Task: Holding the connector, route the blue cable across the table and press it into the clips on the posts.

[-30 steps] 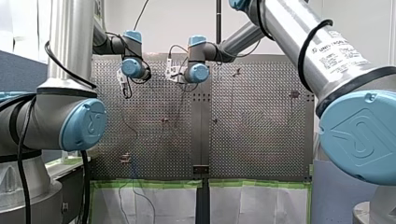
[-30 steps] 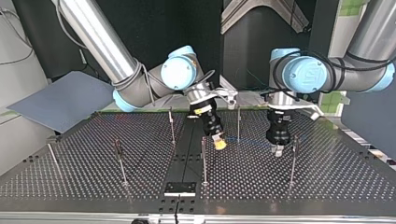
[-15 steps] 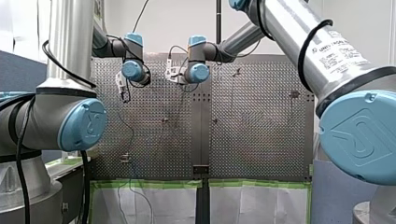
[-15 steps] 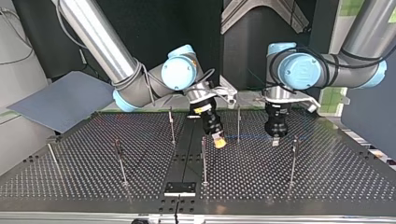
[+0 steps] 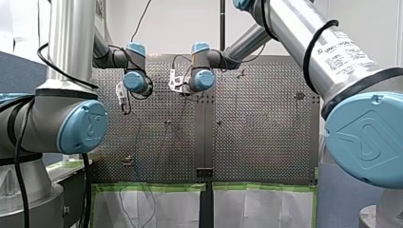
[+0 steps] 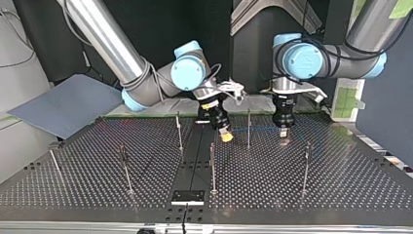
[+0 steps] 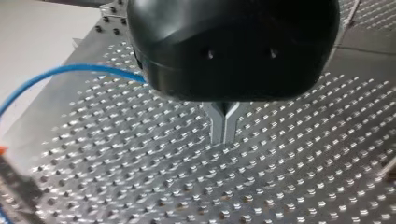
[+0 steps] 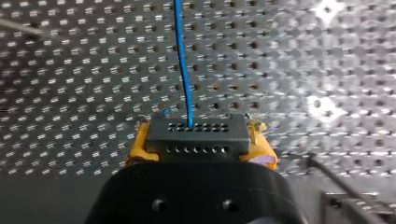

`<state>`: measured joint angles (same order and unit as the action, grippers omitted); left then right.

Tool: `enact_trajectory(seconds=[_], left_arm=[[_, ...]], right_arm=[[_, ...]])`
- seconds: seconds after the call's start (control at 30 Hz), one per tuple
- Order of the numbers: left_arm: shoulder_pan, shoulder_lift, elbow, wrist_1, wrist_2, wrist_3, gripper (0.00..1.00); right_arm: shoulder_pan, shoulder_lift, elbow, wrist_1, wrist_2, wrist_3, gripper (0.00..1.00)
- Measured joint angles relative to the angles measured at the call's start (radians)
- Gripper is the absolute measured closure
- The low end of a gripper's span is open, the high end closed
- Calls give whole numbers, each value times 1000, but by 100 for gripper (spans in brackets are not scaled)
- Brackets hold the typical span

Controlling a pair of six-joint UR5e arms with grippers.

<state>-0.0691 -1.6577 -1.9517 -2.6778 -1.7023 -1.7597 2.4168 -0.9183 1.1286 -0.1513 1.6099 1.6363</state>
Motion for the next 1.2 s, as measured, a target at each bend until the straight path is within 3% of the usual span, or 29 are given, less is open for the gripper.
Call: enact_trajectory(seconds=[0.37,0.9,1.2], left_arm=[[-21,-10,-88,73,-2,-28,100],[-58,-138,-225,200,2,-24,100],[-47,-178,-218,271,37,-41,100]], right_arm=[[0,0,83,-2,5,-10,100],[0,0,186,-11,19,-23,100],[0,0,196,-40,15,-17,100]])
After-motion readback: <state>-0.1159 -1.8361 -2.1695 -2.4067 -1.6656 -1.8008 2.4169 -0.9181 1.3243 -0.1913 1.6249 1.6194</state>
